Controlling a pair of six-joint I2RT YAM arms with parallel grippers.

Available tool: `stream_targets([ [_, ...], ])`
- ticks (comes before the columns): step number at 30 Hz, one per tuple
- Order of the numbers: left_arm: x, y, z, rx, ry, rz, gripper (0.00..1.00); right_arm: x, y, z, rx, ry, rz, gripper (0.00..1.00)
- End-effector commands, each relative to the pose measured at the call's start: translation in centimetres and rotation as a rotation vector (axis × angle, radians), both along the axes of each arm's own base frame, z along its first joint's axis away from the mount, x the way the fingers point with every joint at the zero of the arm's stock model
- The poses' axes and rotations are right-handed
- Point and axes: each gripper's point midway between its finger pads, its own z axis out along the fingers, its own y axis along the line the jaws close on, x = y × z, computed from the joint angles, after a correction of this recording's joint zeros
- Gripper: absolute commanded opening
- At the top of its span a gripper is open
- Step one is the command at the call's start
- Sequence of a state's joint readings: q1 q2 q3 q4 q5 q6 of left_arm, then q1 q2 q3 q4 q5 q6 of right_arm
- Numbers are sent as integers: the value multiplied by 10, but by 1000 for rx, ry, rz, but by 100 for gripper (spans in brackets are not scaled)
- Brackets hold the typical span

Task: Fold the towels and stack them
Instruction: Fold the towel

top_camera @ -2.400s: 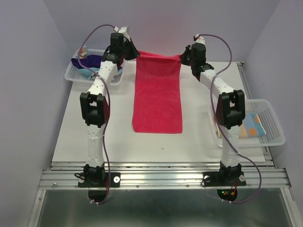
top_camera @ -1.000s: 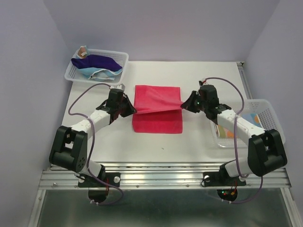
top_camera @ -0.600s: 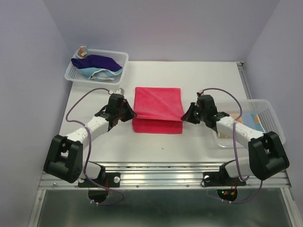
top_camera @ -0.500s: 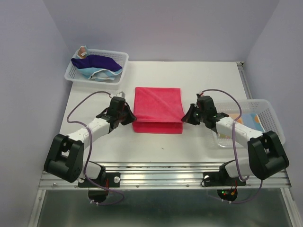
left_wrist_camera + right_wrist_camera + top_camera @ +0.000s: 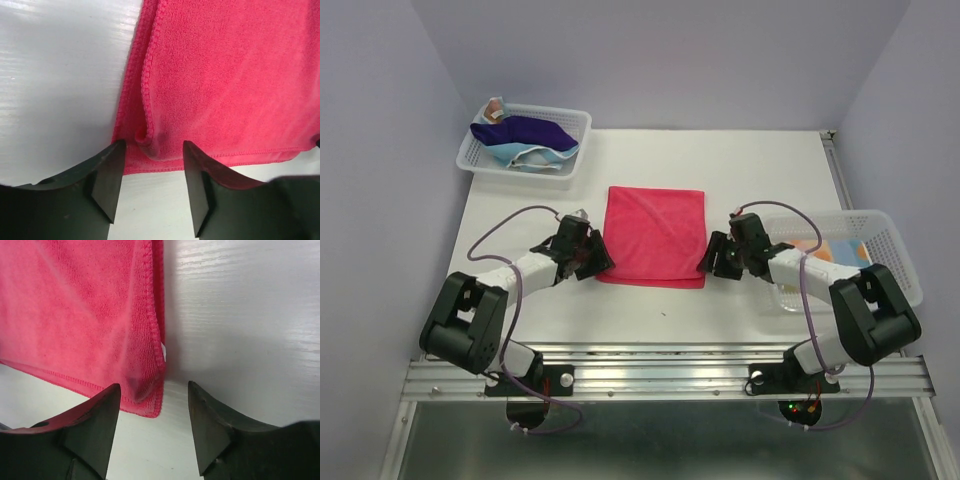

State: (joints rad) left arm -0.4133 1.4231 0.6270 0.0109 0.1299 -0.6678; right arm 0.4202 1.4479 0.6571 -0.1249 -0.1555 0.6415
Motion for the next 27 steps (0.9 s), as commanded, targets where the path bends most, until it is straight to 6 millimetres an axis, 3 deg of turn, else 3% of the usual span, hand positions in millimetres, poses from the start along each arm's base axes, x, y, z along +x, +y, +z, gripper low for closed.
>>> stream_targets([
  [1,8,5,25,43,-50,9,70,8,-2,18,-32,-60,30,69],
  [4,24,4,48,52,-122,7,85,27,-1,44,-50,-143,43,81],
  [5,30,3,51,64,-135,3,90,34,-1,50,-62,-167,37,100],
  [7,55,-4,76,68,-204,-4,95,51,-5,57,-104,-203,12,100],
  [8,71,-9,86,81,-234,-20,96,68,-2,73,-118,-254,18,100],
  [10,90,-14,95,94,-260,-32,97,88,-4,69,-179,-253,3,100],
  [11,96,-16,85,120,-230,-49,97,96,-6,70,-207,-262,15,100],
  [12,115,-24,106,114,-281,-59,97,117,-4,85,-217,-301,-1,100],
  [13,124,-26,109,121,-291,-68,97,127,-7,71,-246,-275,-4,100],
  [14,146,-25,112,168,-317,-51,97,139,-9,70,-270,-284,-6,100],
  [16,165,-24,111,192,-310,-55,97,169,-13,85,-297,-321,-28,100],
  [17,179,-28,103,205,-285,-68,97,177,-15,66,-330,-292,-8,100],
  [18,187,-28,100,208,-276,-74,97,196,-20,76,-326,-321,-30,100],
  [19,193,-24,80,228,-229,-79,96,204,-21,60,-338,-297,-17,100],
  [20,207,-26,89,221,-251,-76,95,210,-23,57,-339,-294,-13,100],
  [23,221,-17,73,242,-215,-57,93,233,-26,59,-361,-318,10,100],
  [27,241,-14,71,238,-221,-51,86,250,-28,37,-367,-296,43,100],
])
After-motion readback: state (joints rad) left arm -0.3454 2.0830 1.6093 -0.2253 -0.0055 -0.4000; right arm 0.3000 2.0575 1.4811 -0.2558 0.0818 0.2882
